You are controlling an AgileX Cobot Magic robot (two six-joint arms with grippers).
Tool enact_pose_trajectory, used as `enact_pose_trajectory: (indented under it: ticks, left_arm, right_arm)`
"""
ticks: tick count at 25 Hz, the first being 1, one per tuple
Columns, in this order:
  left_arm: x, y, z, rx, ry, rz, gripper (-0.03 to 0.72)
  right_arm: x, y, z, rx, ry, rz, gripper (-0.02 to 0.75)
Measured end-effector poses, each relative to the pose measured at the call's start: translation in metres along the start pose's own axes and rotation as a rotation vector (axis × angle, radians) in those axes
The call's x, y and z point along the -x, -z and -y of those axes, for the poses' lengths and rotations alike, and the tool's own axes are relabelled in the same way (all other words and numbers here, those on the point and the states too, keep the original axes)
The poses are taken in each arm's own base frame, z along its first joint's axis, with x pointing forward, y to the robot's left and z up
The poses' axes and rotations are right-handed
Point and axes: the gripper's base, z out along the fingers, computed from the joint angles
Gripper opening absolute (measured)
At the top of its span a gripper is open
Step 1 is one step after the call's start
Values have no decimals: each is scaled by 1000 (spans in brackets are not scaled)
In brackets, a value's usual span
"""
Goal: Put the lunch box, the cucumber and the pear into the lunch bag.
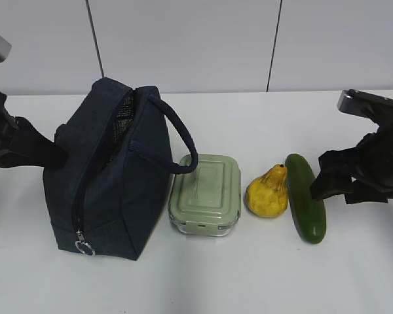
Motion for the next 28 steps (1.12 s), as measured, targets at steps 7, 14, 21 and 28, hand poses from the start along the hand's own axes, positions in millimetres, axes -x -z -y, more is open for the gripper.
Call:
enact_pose_trajectory:
  ticks: [7,14,21,28]
  left_arm:
    - [0,0,0,0,0,0,3]
    - [0,0,0,0,0,0,3]
    - [0,0,0,0,0,0,3]
    - [0,0,0,0,-1,0,3]
  right_arm:
    - [1,-19,5,3,-4,-42,579]
    - [-1,-33,7,16,-21,-78,582]
    - [1,-36,2,18,-13,-60,582]
    - [-2,-48,6,16,-26,-97,583]
